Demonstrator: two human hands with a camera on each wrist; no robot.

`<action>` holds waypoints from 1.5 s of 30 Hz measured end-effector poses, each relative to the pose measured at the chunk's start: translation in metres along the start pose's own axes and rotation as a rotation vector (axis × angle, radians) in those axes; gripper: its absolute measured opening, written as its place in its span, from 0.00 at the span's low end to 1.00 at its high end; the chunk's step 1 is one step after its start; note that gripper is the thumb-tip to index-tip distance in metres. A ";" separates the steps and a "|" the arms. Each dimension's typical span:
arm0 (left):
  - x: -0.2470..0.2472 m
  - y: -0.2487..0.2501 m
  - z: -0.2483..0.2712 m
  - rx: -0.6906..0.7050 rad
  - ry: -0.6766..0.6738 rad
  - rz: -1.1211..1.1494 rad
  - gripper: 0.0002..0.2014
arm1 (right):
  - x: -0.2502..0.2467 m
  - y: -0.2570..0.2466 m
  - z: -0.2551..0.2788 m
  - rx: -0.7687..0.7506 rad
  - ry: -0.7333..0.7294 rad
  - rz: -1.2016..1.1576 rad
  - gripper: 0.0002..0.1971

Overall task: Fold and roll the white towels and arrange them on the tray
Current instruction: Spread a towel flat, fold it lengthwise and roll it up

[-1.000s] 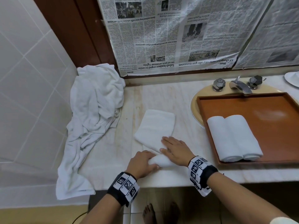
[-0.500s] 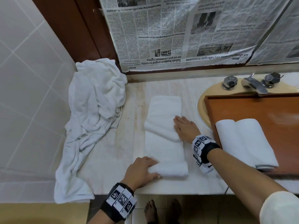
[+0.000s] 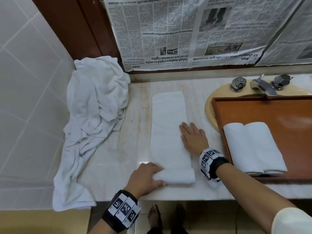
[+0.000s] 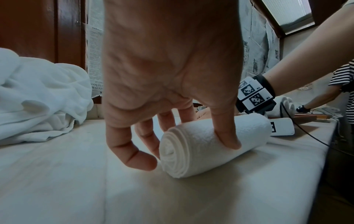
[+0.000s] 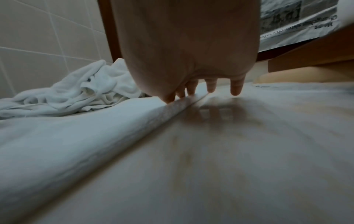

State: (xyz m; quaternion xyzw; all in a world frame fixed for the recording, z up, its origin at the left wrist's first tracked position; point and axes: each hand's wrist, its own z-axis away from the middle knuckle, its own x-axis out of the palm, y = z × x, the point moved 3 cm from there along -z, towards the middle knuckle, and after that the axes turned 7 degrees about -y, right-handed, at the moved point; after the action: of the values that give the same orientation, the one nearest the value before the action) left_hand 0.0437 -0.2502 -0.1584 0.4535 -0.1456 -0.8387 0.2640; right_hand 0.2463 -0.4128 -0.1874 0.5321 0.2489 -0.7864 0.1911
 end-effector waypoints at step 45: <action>-0.002 0.006 -0.008 -0.083 0.320 0.112 0.30 | 0.018 -0.028 0.106 -0.159 -0.034 -0.498 0.42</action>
State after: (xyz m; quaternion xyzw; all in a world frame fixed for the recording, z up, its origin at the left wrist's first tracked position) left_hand 0.0537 -0.2544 -0.1587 0.5613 -0.0921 -0.7451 0.3484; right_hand 0.1460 -0.4541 -0.1661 0.4243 0.4303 -0.7959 0.0369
